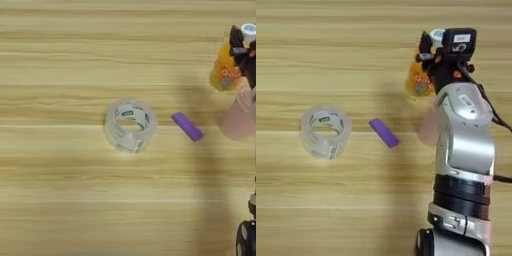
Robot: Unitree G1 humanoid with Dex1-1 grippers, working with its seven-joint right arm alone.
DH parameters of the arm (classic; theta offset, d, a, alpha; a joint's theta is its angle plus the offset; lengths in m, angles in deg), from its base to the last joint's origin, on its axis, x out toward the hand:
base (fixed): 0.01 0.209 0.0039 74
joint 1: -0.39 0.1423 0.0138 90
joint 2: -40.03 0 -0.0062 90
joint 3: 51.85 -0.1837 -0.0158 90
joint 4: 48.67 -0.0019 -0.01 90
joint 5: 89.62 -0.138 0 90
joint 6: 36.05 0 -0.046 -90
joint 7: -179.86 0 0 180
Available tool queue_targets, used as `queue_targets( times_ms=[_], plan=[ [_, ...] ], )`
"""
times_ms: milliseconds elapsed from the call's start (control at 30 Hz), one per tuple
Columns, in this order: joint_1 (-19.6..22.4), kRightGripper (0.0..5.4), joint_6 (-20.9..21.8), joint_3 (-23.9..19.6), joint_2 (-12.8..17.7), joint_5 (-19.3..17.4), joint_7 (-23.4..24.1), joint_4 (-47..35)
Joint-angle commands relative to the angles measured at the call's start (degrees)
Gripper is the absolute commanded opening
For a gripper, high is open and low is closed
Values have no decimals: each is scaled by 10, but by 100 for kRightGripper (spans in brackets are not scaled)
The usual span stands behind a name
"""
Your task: Move the objects on the table
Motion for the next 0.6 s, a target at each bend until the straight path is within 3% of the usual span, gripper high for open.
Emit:
queue_targets(
  times_ms=[33, 233, 600],
  plan=[
    [75, 180, 15, -41, 66, -13, 8, -35],
    [77, 180, 12, -68, 92, -21, 9, -37],
    [28, 180, 1, -92, 90, -28, 6, -71]
  ],
)
